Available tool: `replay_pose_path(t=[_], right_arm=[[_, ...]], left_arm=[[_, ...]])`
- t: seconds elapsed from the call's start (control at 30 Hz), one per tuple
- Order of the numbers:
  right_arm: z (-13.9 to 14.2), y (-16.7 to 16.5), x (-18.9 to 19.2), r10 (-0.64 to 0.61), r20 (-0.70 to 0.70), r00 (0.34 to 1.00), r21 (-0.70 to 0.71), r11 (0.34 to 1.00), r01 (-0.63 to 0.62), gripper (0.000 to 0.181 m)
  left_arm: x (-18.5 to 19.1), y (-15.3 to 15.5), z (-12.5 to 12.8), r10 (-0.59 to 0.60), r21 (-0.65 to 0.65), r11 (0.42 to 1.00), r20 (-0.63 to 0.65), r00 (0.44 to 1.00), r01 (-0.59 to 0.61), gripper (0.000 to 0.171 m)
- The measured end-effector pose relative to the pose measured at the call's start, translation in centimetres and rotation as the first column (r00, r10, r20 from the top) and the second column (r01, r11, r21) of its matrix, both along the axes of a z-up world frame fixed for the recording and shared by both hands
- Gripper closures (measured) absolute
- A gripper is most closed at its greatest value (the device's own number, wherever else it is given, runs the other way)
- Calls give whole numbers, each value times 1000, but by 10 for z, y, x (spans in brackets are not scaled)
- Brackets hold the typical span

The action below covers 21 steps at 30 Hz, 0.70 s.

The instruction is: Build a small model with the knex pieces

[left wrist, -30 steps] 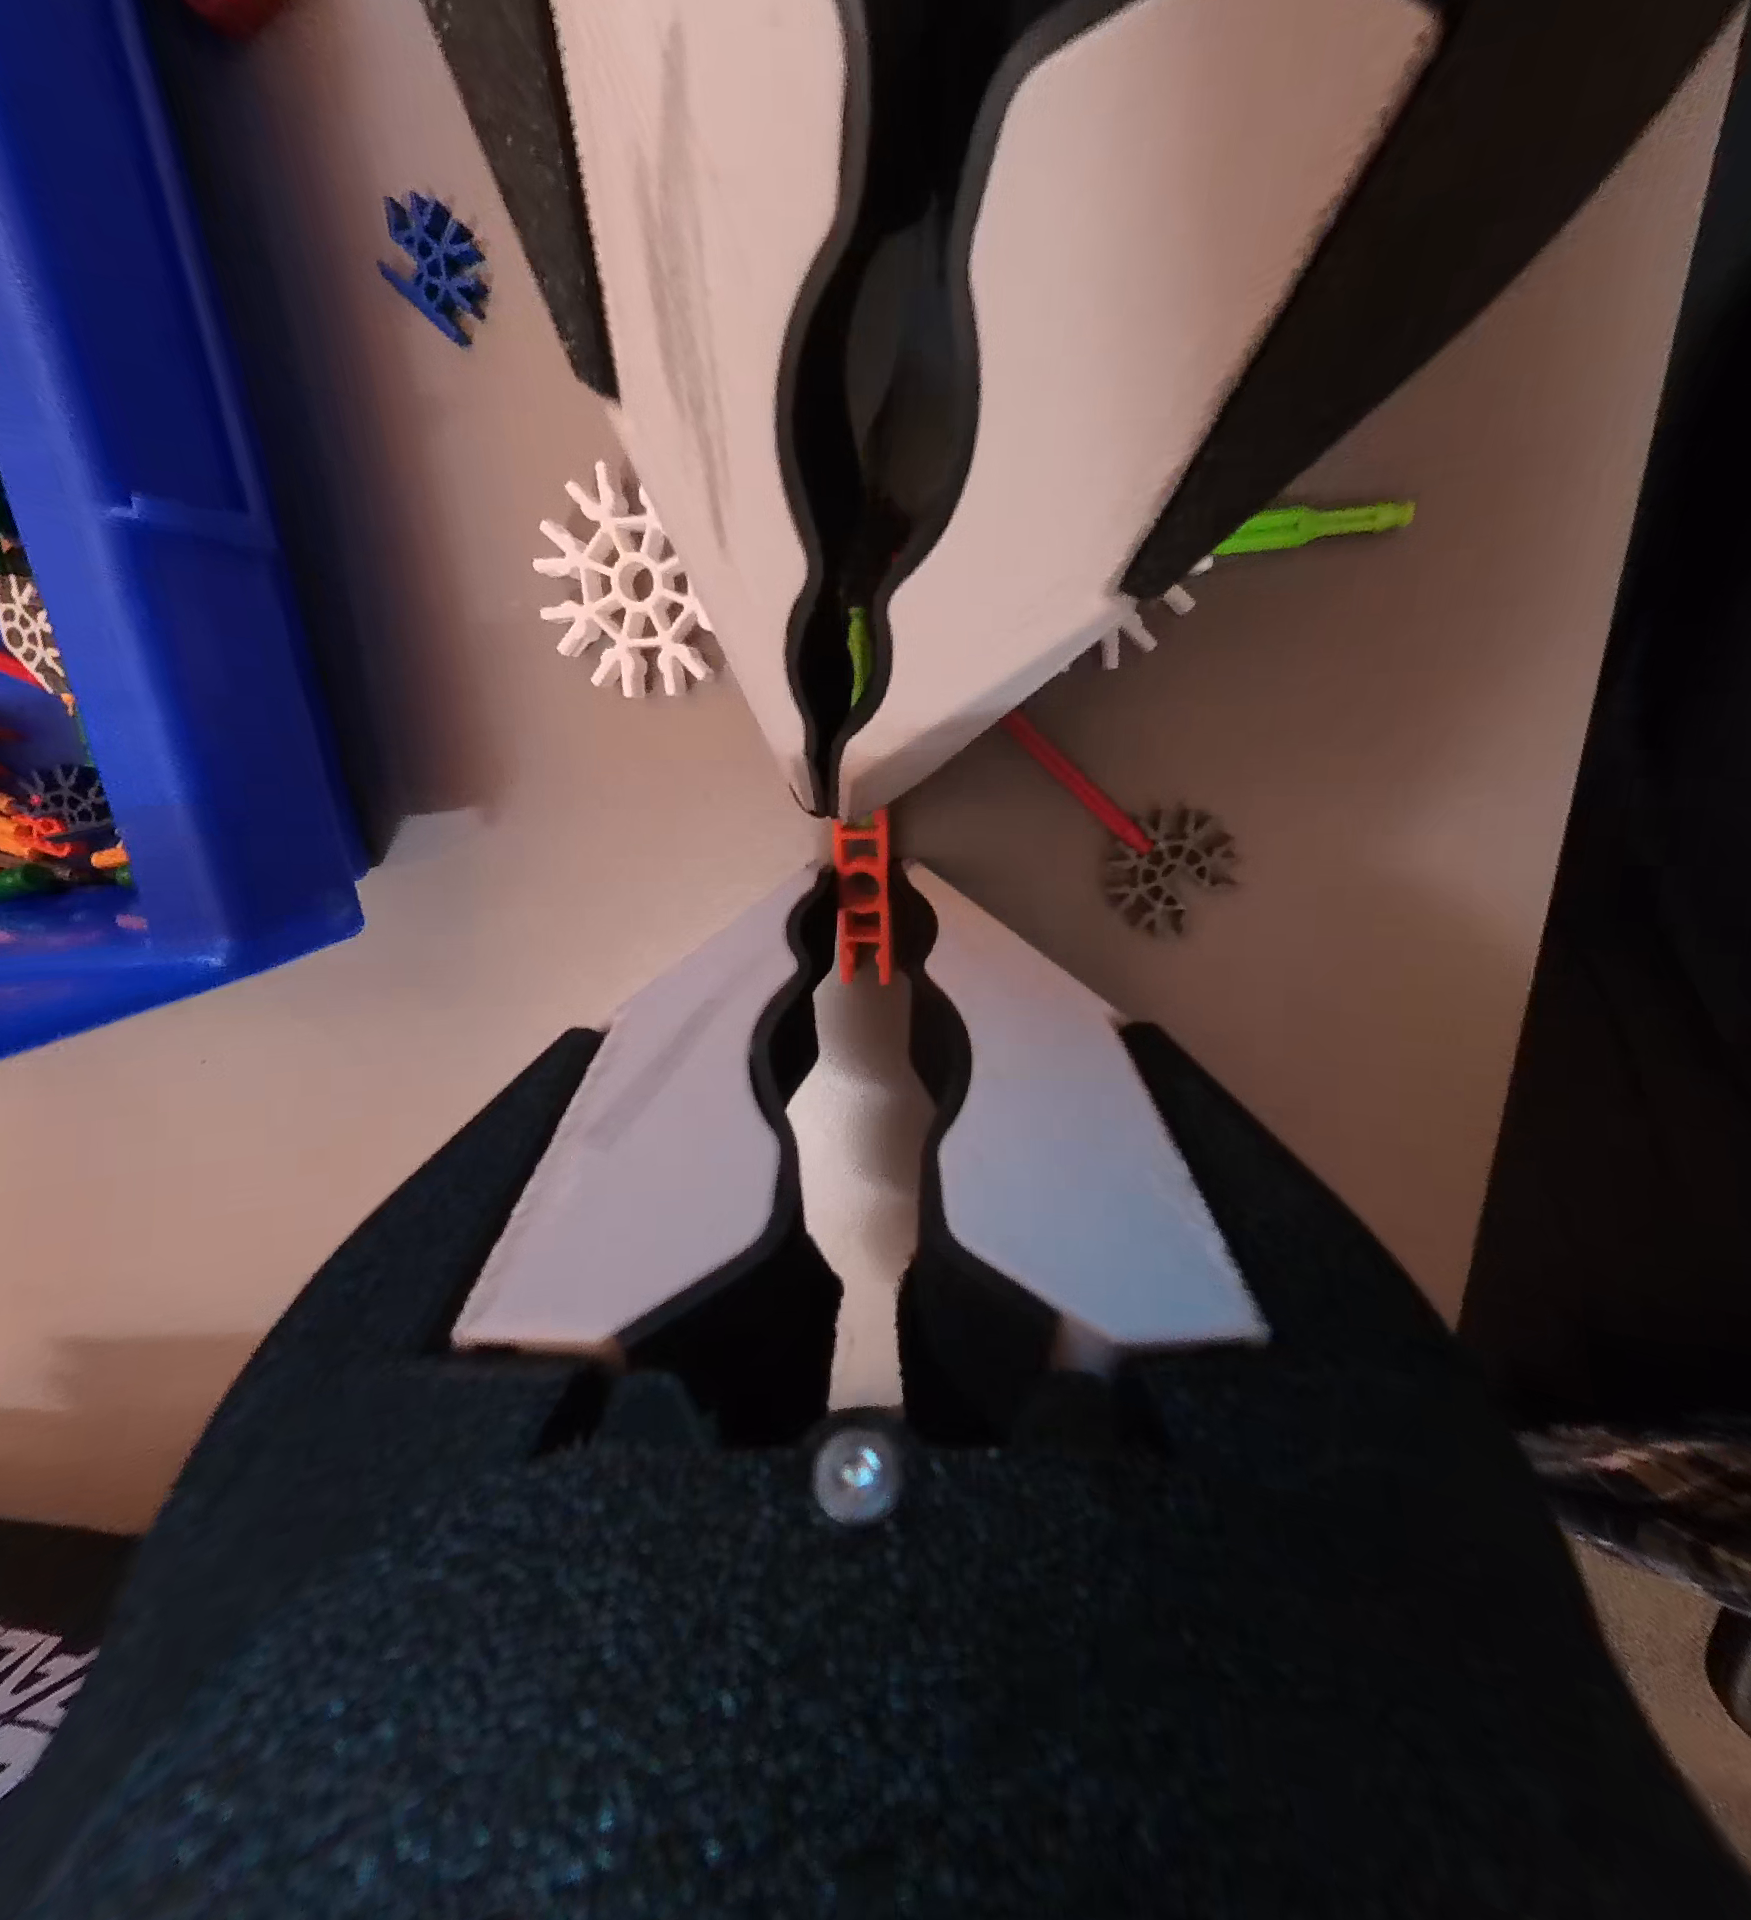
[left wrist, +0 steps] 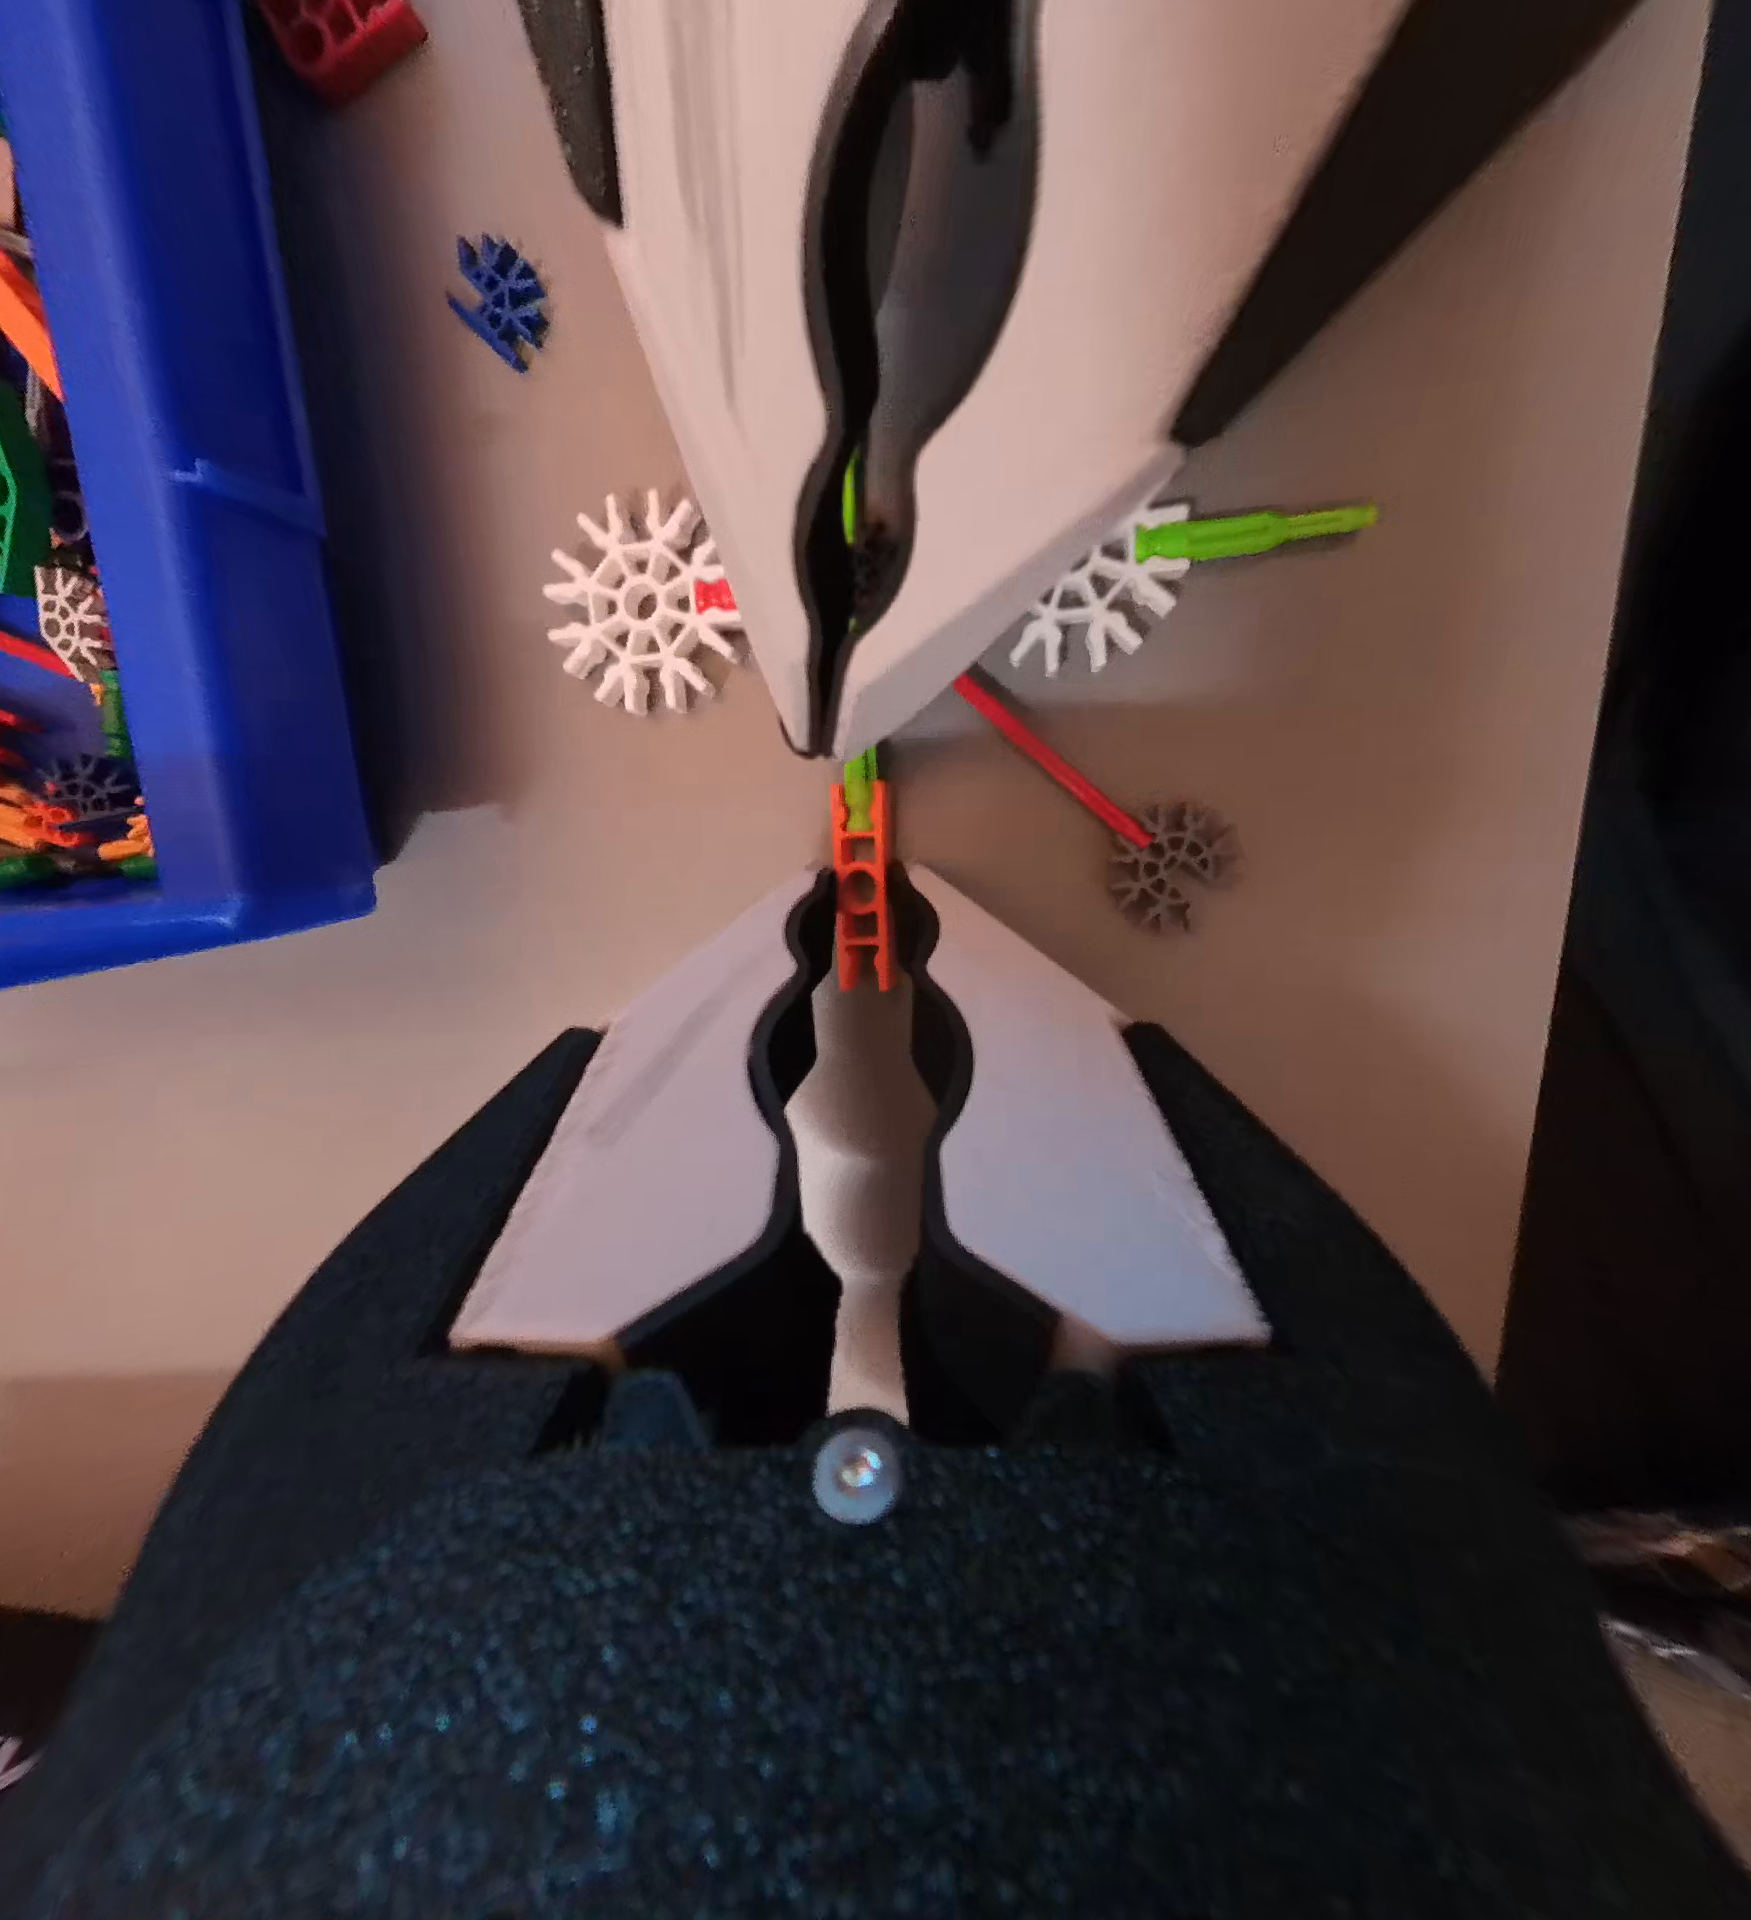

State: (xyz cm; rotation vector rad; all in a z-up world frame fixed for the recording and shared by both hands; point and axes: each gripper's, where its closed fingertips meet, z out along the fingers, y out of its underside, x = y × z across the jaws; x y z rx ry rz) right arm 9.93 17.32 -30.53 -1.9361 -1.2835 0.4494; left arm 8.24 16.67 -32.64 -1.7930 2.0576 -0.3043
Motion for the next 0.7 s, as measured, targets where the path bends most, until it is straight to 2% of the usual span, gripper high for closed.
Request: replay_pose_path(t=[0.2,0.37,0.43,0.57,0.63,0.7], right_arm=[[-13,-4,-12,72,89,993,-17,997,-70,181],[-13,-4,-13,54,68,996,-45,998,-51,181],[-3,-1,-12,34,22,999,-46,998,-33,181],[16,15,23,-85,48,995,13,996,85,179],[14,17,46,-152,106,983,32,988,149,179],[4,8,56,-158,147,976,-17,987,162,179]], left_arm=[[-4,3,0,15,4,1000,8,1000,-15,161],[-9,4,1,29,15,999,25,999,-29,159],[-12,4,1,21,21,1000,18,1000,-22,160],[-17,6,5,22,21,1000,14,1000,-22,158],[-19,7,4,11,36,999,-3,1000,-10,162],[-20,9,3,-7,47,999,-18,1000,8,163]])
